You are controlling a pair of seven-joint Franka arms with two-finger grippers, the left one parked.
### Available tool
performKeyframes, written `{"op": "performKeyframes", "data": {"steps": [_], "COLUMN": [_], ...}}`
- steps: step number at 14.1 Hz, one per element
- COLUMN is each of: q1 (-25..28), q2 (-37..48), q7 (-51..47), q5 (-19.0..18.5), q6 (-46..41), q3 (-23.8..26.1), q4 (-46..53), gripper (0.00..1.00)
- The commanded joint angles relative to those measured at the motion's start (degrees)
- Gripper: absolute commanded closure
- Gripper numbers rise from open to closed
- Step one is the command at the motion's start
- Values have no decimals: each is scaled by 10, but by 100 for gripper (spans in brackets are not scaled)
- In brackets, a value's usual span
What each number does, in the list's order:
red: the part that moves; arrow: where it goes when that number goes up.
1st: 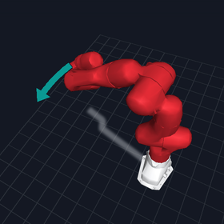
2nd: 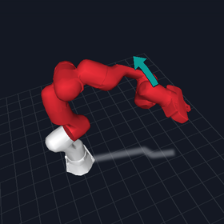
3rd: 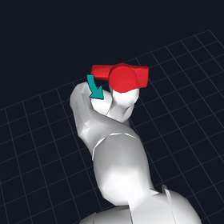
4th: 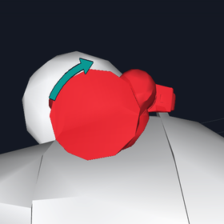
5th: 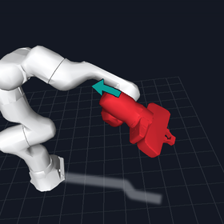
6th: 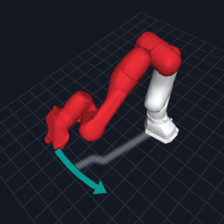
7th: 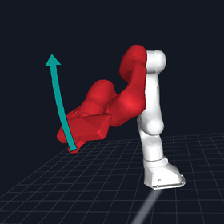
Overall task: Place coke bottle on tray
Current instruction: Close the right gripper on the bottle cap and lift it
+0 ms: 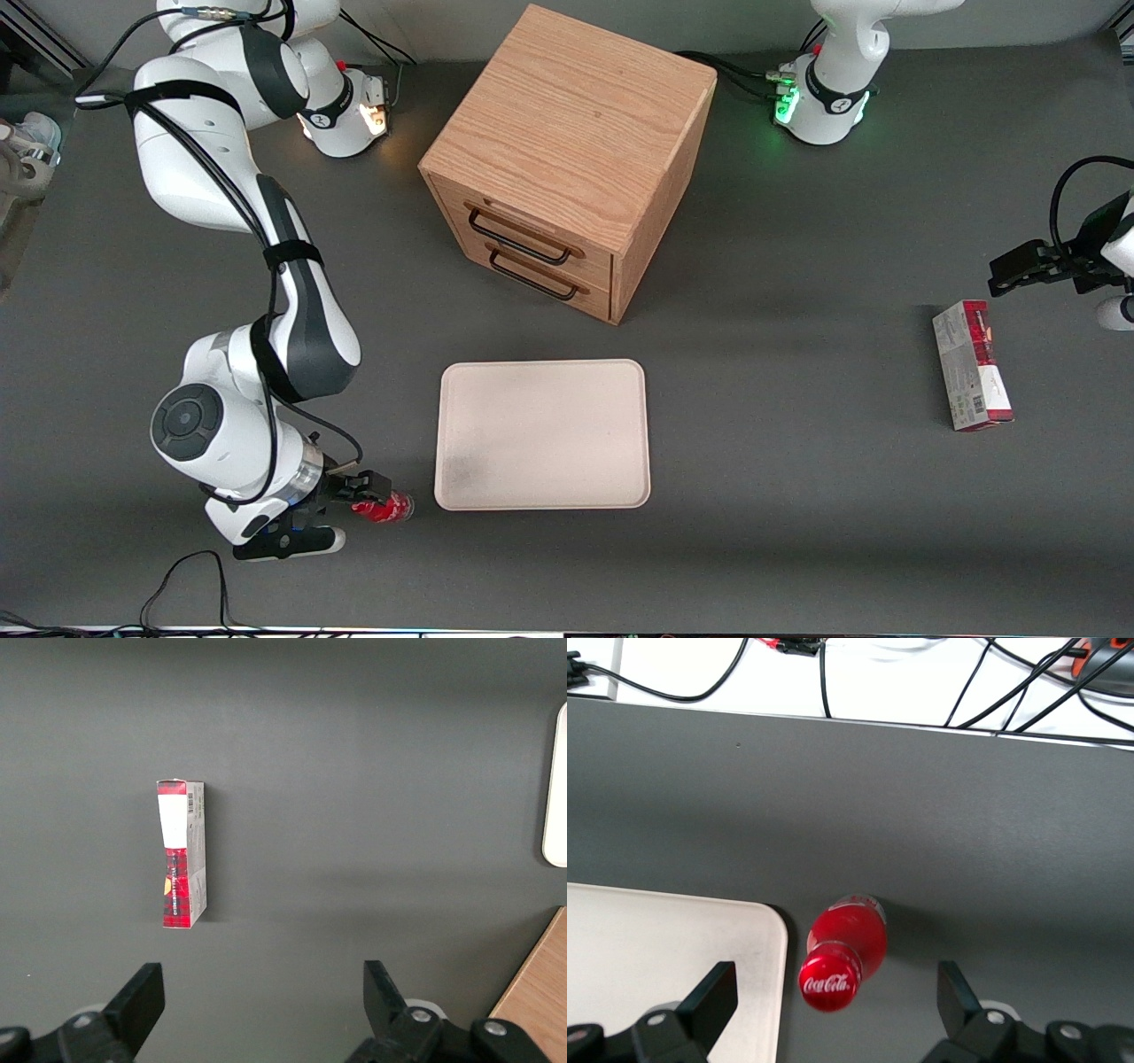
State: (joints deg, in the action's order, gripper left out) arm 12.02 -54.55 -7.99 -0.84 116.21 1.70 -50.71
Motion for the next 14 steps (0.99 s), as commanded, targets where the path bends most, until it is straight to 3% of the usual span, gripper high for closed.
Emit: {"op": "performKeyframes", "data": {"steps": [1, 3, 4, 7, 8, 14], "q1": [-1, -1, -1, -2, -2, -3], "q2": [-21, -27, -27, -27, -27, -23], "q7": [21, 21, 21, 10, -3, -26], "q5": [-10, -10, -9, -8, -7, -7], "q6": [4, 7, 9, 9, 9, 10], "q3": [4, 6, 6, 19, 20, 22], "q4": [25, 24, 24, 20, 20, 20], "gripper": [1, 8, 20, 84, 100, 100]}}
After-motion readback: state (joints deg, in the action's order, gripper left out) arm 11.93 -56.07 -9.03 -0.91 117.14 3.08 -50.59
